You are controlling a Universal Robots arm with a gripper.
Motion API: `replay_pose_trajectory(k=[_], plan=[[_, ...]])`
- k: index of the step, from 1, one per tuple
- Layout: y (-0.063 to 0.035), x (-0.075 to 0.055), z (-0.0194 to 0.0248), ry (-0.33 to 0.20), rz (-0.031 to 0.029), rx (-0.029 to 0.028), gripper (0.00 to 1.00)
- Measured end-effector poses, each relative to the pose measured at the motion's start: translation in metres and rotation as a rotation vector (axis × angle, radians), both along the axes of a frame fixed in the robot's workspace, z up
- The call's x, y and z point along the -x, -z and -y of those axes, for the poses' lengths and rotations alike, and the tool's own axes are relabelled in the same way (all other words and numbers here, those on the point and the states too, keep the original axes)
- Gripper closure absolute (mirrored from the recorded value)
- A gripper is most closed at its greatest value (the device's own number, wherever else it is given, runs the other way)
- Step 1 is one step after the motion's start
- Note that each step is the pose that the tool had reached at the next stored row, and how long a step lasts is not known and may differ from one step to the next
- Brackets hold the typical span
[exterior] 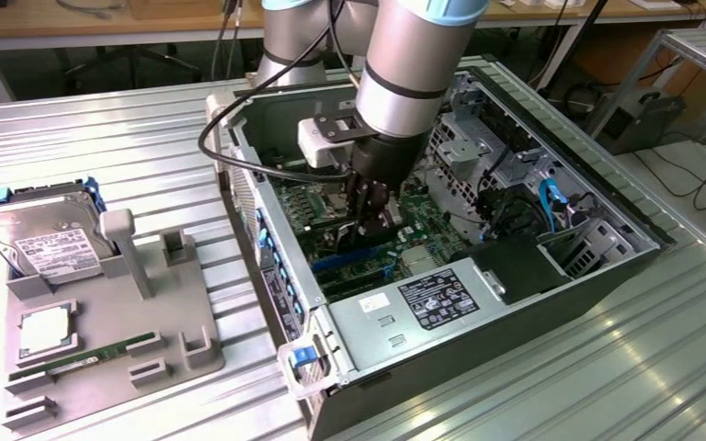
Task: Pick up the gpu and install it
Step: 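Insert the gpu into the slot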
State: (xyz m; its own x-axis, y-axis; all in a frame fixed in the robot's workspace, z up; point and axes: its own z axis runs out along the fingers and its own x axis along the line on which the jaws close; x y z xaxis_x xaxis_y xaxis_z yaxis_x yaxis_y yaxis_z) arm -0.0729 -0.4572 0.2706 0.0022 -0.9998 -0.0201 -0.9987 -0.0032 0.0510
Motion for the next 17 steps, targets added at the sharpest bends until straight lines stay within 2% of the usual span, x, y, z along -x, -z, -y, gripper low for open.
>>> replay_pose_trajectory(k=[4,12,17], plan=[[0.0049,0.001,0.0,0.001,-0.0001,0.0082,0.74],[0.0129,0.002,-0.0001,0.008,-0.0008,0.0086,0.74],[0.0171,0.002,-0.0002,0.01,-0.0056,0.0086,0.74]])
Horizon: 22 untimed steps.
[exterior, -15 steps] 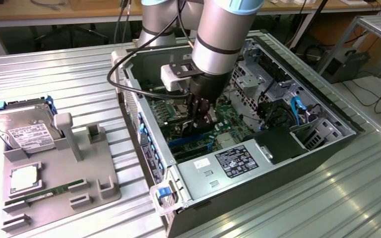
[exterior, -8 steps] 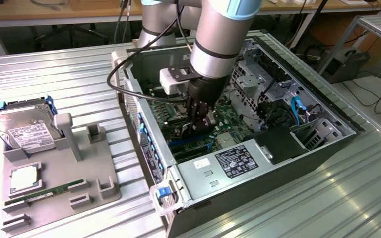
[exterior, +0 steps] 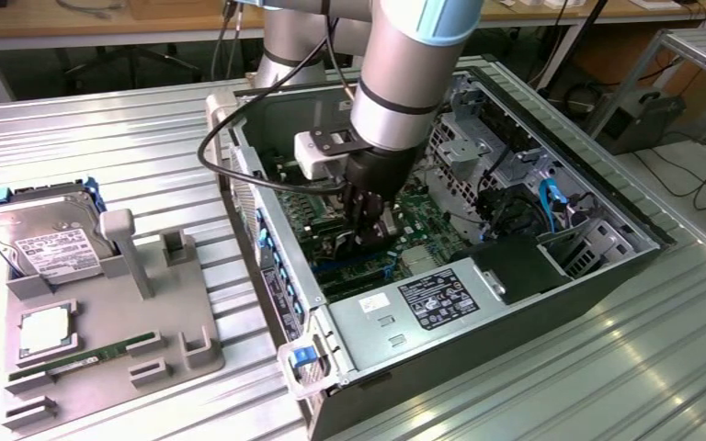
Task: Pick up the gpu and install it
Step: 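Insert the gpu into the slot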
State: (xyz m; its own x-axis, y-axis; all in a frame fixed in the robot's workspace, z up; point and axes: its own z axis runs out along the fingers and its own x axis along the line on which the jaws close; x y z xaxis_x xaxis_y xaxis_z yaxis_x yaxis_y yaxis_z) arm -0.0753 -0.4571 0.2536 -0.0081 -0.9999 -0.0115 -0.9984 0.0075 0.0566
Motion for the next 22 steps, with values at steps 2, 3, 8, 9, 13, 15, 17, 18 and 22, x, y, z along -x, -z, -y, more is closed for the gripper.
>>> replay_pose_trajectory(k=[2,3,8,9,13,15,17,18,22], plan=[[0.0005,0.0,-0.0002,0.0,0.0004,-0.0012,0.73],[-0.0008,0.0,0.0,0.0,-0.0001,0.0001,0.73],[-0.0234,0.0,0.0,0.0,0.0001,-0.0002,0.66],[-0.0312,0.0,0.0,0.0,0.0,-0.0001,0.66],[-0.0374,0.002,-0.0024,0.0,0.0071,0.001,0.74],[-0.0374,0.005,-0.0052,0.0,0.0122,0.0037,0.81],[-0.0353,0.009,-0.007,0.0,0.0184,0.0057,0.89],[-0.0338,0.011,-0.0074,0.0,0.0198,0.0064,0.89],[-0.0275,0.014,-0.0078,0.0,0.0207,0.0066,0.89]])
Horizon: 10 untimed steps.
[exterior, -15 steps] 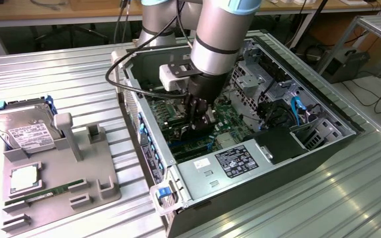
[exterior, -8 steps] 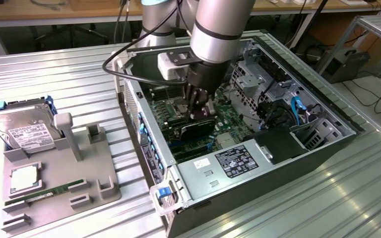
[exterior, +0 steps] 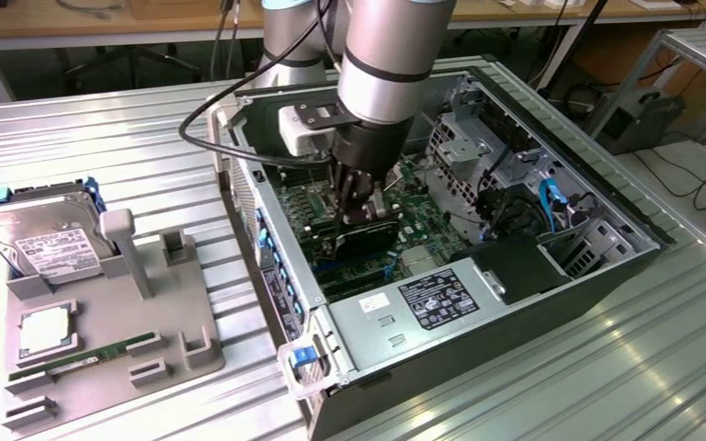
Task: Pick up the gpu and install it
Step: 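Insert the gpu into the slot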
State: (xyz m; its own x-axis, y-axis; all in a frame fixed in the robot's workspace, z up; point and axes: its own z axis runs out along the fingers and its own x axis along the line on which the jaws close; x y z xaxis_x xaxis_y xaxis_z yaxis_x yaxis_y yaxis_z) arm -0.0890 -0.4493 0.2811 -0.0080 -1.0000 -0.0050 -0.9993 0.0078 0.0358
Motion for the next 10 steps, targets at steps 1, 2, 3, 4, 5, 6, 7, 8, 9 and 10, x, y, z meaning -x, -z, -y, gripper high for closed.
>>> replay_pose_trajectory(k=[1,2,3,4,5,6,7,8,9,10], plan=[[0.0018,0.0,0.0,0.0,0.0,0.0,0.89],[0.0036,0.0,0.0,0.0,0.0,0.0,0.89],[0.0056,0.0,0.0,0.0,0.0,-0.0001,0.89],[0.0073,0.0,0.0,0.0,-0.0002,0.0003,0.89],[0.0088,0.0,0.0001,0.0,-0.0003,0.0006,0.89],[0.0107,0.0,0.0001,0.0,-0.0004,0.0007,0.89],[0.0121,0.0,0.0002,0.0,-0.0008,0.0014,0.89],[0.0126,0.0,0.0001,0.0,-0.0006,0.0011,0.89],[0.0128,0.0,0.0,0.0,-0.0003,0.0005,0.89],[0.0113,0.0,-0.0001,0.0,0.0004,-0.0009,0.89]])
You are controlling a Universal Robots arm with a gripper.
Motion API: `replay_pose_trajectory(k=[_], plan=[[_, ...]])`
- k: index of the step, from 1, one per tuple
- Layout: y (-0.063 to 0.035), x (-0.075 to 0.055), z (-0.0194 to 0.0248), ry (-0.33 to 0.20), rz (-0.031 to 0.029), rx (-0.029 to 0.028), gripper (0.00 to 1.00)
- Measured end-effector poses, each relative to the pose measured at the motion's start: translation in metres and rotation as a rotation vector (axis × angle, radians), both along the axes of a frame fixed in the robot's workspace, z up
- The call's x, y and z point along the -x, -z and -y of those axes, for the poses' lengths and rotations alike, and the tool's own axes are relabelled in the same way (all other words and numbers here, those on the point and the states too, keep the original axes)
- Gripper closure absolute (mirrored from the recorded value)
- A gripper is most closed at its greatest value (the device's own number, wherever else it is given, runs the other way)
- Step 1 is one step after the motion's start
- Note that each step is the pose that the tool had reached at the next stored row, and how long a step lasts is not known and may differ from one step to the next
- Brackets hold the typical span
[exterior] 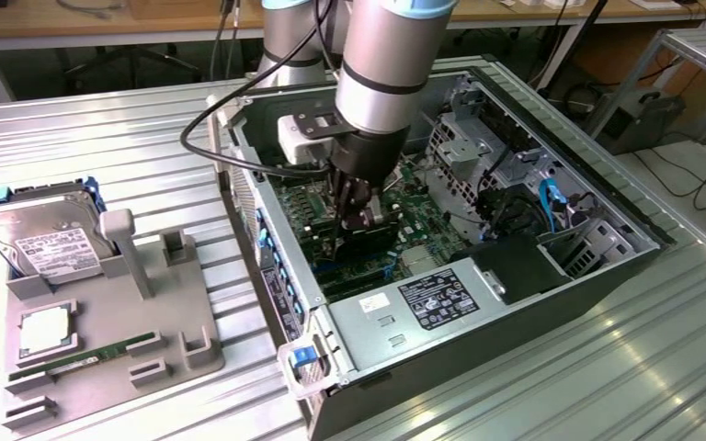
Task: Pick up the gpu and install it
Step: 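Insert the gpu into the slot, then press down on the gpu until it lock into place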
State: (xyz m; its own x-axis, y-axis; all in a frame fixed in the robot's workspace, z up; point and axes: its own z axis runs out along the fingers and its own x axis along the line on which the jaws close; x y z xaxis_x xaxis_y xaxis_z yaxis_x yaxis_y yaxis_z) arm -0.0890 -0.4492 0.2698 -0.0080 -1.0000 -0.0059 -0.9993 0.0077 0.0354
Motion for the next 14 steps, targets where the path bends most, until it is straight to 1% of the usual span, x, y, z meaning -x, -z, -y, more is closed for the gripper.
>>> replay_pose_trajectory(k=[1,3,5,6,14], plan=[[-0.0036,0.0,-0.0002,0.0,0.0012,-0.002,0.89],[-0.0142,0.0,0.0001,0.0,-0.0005,0.0009,0.89],[-0.0233,-0.001,0.0001,0.0,-0.0004,0.0008,0.89],[-0.0262,-0.001,0.0001,0.0,-0.0003,0.0006,0.89],[-0.0268,-0.001,0.0001,0.0,-0.0004,0.0008,0.89]])
